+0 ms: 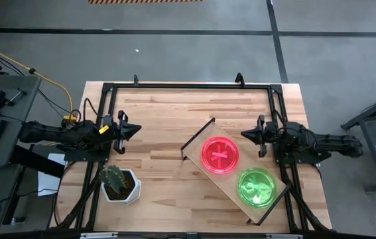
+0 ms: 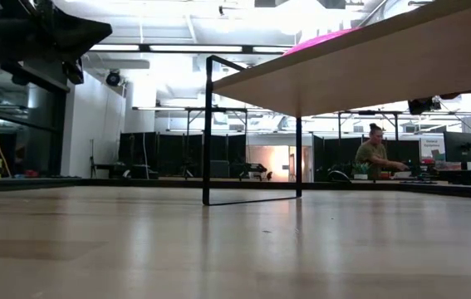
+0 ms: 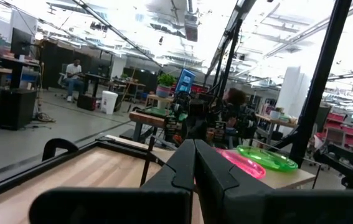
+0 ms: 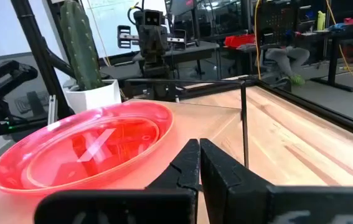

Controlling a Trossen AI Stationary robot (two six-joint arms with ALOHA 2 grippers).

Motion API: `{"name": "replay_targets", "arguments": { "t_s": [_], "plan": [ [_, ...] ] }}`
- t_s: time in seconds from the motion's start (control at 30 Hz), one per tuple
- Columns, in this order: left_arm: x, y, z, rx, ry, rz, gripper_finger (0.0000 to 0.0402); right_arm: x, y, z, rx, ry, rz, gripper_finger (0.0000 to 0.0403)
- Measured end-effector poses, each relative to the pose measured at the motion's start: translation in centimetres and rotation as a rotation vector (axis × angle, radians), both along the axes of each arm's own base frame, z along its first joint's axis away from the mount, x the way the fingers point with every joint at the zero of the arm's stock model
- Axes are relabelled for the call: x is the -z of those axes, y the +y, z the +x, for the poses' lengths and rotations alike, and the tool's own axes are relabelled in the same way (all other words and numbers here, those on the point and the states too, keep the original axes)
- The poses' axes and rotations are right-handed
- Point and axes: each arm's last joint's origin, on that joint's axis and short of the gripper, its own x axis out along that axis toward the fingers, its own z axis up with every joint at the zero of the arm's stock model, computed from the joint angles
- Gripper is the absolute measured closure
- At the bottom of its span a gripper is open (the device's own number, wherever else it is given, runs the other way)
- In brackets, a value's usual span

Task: Place and stack plates onto a shelf
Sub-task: Return to Home Position

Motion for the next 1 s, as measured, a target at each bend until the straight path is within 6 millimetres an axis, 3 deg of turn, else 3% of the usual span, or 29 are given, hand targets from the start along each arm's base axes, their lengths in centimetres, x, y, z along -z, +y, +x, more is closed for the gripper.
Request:
{"name": "replay_targets", "arguments": {
  "t_s": [0.9,1.0],
  "plan": [
    [0.3,-0.01,0.08,0.0,0.033,0.003,0.0401,0.05,0.02,0.03,-0.004,0.008,0.0,0.0402],
    [0.55,0.05,0.12,-0.043,0.081,0.118,0.0401,0.05,0.02,0.03,-0.004,0.008,0.0,0.0402]
  ]
}}
